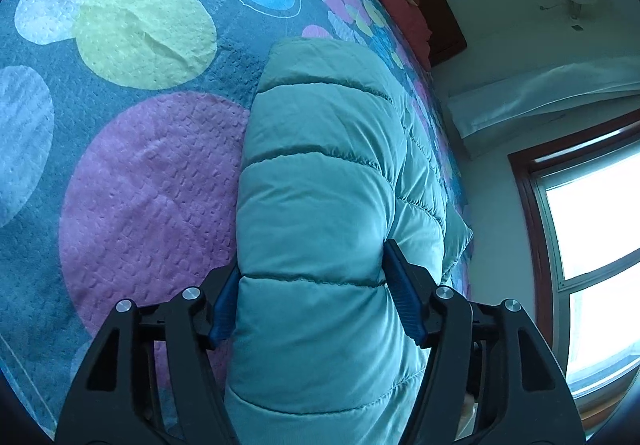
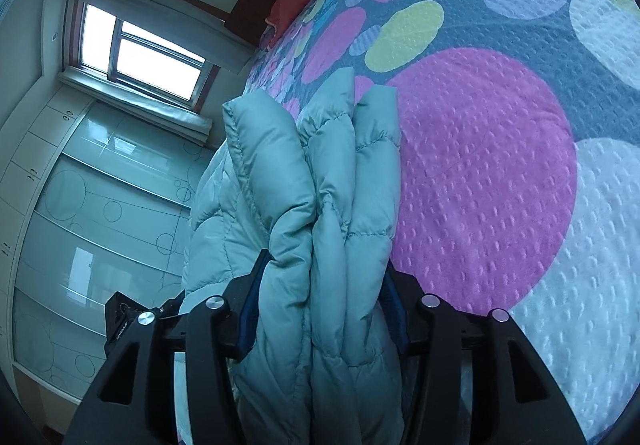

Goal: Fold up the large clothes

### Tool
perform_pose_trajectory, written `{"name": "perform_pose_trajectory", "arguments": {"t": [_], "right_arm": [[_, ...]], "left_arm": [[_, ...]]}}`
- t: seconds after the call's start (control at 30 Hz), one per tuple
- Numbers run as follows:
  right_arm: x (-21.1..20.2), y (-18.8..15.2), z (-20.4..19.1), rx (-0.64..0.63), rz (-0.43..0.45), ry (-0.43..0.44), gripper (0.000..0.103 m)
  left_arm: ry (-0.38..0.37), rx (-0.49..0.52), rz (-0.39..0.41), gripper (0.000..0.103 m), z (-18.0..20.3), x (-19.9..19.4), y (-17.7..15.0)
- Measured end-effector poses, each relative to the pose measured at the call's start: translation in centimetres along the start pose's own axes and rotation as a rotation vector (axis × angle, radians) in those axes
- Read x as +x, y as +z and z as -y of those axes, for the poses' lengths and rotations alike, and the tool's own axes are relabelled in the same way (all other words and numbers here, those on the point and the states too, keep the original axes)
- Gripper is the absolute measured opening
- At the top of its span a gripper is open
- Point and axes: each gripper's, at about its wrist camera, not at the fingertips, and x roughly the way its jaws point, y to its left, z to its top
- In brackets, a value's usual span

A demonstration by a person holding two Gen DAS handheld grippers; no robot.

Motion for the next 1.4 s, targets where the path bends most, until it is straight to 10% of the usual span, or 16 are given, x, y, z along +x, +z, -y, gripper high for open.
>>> {"name": "perform_pose_trajectory", "arguments": {"t": [0.6,0.77,0.93,1.1,1.2,1.4], "right_arm": [[2.5,6.1,1.5,0.107,-0.012,0.06,0.066],[3.6,6.0,3.2,0.155,-0.044,0.051,0.031],[3.4,5.8,3.6,0.158,-0.039,0.041,0.028],[1.6,4.8,3.3,0.141,-0.03,0.036,0.036],[-0.3,3.5,2.8,0.129,-0.021,0.049,0.058],[-3.4,-0.9,2.3,0.097,-0.06,0.09,0.062]], "left_arm": [[0.078,0.032,-0.014,0.073,0.0,2.1,4.2],[0.091,0.04,-0.025,0.067,-0.1,3.0,4.2],[0.098,0.049,-0.027,0.066,0.2,3.6,4.3],[0.098,0.058,-0.013,0.066,0.4,2.3,3.6],[0.092,0.061,0.0,0.068,0.2,0.6,2.5],[0.064,0.051,0.01,0.072,-0.3,-2.7,-1.0]]}}
